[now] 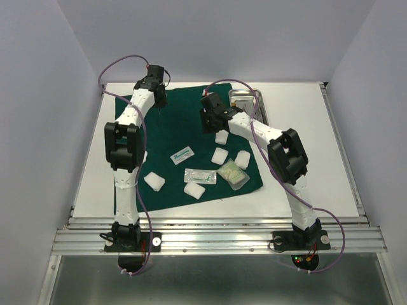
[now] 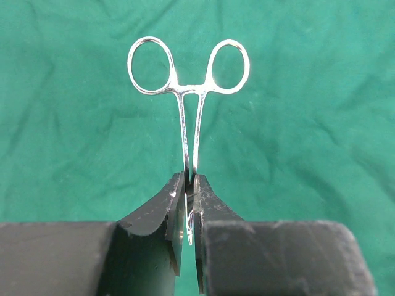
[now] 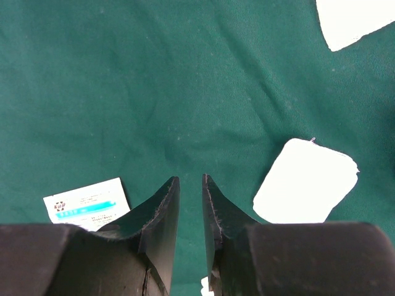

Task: Prepare the surgical pack
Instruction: Pick up the medical item from the surgical kit, then place the medical item in the surgical kit, then pick up the medical item from the surgical kit.

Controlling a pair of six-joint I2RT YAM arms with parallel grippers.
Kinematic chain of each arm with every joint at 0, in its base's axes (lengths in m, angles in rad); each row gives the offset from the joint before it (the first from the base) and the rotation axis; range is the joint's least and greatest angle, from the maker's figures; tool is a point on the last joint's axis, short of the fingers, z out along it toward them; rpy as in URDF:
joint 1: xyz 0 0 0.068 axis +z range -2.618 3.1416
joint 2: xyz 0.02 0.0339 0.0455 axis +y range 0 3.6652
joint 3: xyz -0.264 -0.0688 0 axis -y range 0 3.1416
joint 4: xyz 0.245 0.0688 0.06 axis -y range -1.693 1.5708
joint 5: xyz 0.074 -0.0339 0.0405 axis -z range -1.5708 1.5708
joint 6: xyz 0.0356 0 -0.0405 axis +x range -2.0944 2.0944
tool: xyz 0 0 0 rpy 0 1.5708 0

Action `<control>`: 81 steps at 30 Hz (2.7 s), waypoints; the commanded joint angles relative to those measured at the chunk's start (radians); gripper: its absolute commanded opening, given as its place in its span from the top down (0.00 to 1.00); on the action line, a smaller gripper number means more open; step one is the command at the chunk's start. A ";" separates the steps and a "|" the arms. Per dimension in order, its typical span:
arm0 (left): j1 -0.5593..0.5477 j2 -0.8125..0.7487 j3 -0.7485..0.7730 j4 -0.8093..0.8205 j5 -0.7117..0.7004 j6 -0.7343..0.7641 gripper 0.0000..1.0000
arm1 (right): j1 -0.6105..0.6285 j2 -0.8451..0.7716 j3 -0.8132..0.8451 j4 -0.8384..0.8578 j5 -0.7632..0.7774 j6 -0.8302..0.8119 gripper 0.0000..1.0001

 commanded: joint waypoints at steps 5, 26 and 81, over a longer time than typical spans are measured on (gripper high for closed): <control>-0.030 -0.209 -0.167 0.047 0.104 -0.069 0.92 | 0.008 -0.108 -0.023 0.017 0.058 0.007 0.73; -0.249 -0.316 -0.552 0.195 0.164 -0.426 0.46 | -0.024 -0.280 -0.241 0.067 0.060 0.046 0.70; 0.068 -0.691 -0.802 0.146 0.095 -0.339 0.54 | 0.096 0.005 -0.034 0.103 0.205 -0.065 0.68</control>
